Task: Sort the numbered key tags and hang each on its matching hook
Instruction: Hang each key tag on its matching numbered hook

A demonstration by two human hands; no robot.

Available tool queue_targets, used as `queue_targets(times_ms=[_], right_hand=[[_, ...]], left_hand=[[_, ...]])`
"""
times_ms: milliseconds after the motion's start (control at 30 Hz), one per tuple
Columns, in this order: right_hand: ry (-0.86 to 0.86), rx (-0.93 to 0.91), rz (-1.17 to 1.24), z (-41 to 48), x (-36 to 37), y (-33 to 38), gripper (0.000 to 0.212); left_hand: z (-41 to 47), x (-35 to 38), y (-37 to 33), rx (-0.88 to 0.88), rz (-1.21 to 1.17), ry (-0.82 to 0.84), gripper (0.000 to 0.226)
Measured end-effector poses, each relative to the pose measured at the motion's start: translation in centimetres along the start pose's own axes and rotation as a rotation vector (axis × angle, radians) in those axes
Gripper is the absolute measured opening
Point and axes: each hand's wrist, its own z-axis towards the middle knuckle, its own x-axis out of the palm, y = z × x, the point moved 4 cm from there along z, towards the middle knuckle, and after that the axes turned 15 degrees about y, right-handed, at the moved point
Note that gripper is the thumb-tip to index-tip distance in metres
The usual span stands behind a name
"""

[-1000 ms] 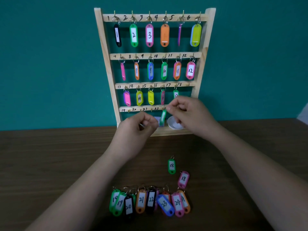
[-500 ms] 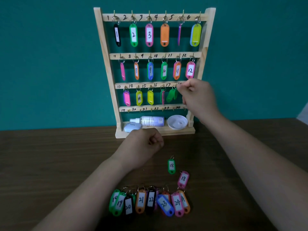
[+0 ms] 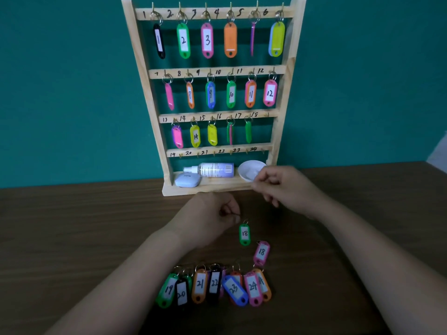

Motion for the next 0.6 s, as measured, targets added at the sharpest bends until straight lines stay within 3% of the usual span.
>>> queue_targets(times_ms=[200, 400, 600], right_hand=[[0.446, 0.148, 0.044, -2.2, 1.0, -1.3, 0.005], [0.642, 0.143, 0.029, -2.8, 2.2, -0.3, 0.021], [0.677, 0.161, -0.069, -2.9, 3.1, 0.0, 0.035]], left_hand=[[0.6, 1.0, -0.4, -0.007, 0.058, -0.016, 0.009], [0.7, 1.9, -1.1, 0.010, 0.139, -0.084, 0.013], [0.8, 2.5, -1.5, 0.012, 0.173, -0.083, 0.003]])
